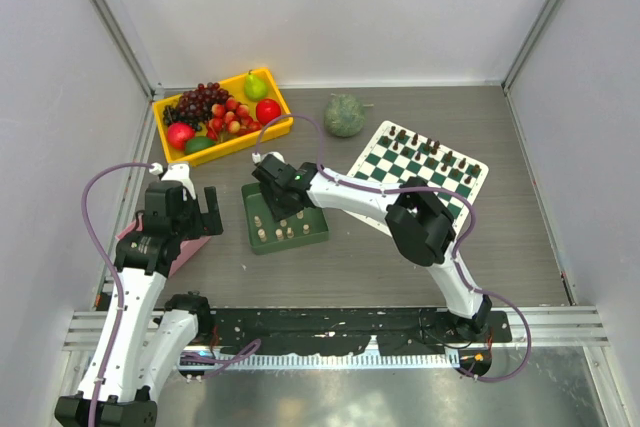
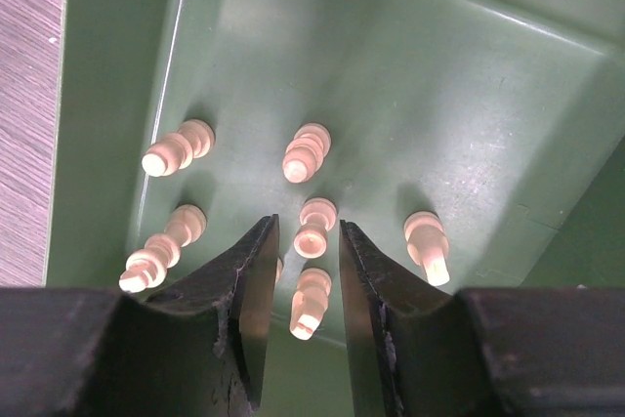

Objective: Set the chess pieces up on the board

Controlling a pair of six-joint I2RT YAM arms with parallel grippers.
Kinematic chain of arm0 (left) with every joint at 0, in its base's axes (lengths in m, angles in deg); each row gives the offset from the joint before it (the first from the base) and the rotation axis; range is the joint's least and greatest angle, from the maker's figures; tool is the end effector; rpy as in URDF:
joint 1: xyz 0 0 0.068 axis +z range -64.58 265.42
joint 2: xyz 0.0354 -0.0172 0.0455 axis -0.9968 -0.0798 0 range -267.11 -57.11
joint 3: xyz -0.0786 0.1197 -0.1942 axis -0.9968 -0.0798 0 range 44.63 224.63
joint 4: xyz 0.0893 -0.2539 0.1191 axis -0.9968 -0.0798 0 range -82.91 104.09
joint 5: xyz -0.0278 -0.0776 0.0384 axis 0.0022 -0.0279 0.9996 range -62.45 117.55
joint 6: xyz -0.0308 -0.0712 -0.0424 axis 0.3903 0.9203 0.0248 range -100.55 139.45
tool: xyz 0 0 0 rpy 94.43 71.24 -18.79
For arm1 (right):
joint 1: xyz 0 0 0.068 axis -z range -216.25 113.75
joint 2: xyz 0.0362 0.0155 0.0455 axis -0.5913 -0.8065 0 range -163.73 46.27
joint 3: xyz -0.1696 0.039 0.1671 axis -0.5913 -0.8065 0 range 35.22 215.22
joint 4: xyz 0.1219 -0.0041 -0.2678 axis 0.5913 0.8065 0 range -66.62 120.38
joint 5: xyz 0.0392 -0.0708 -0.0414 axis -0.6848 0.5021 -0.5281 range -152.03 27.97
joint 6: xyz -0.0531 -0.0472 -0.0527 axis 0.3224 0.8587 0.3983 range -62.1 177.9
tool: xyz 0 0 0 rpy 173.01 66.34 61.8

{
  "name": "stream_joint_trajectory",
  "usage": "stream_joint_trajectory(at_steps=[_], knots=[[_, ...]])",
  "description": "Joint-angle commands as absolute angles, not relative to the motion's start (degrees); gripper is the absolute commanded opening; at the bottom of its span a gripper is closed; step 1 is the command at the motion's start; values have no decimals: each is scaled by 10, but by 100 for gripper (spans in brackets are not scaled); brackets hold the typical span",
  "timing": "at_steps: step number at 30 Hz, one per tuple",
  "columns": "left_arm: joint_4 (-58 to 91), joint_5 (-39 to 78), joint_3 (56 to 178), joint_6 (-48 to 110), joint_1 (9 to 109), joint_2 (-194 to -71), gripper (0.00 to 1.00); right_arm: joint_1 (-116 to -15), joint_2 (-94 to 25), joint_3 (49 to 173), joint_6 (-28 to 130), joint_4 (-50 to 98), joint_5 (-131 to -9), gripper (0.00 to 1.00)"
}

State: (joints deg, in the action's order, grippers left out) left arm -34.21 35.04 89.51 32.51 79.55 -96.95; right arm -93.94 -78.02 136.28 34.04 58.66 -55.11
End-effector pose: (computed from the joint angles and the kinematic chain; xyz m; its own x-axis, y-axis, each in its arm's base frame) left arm 0.2264 -0.0131 0.2420 -0.6656 -0.1568 -0.7297 -0.1471 0.9861 -0.0776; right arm 0.2809 0.4263 0.1197 -0.7426 -0.4231 -0.5191 -0.5523 0.8254 0.1173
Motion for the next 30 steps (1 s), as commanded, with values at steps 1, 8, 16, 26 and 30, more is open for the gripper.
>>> stream_joint_trajectory(at_steps=[1, 8, 16, 26, 30], knots=[[-332, 353, 914, 321, 799, -965, 99, -943, -788, 1389, 347, 589, -553, 37], [-332, 354, 913, 320, 799, -964, 99, -943, -791, 1388, 347, 591, -556, 36], [-332, 354, 913, 321, 799, -962, 99, -943, -791, 1389, 348, 594, -559, 32], [-333, 353, 912, 321, 799, -962, 99, -943, -794, 1389, 346, 595, -561, 24], [-333, 354, 912, 321, 799, -963, 99, -943, -782, 1388, 349, 595, -560, 18]])
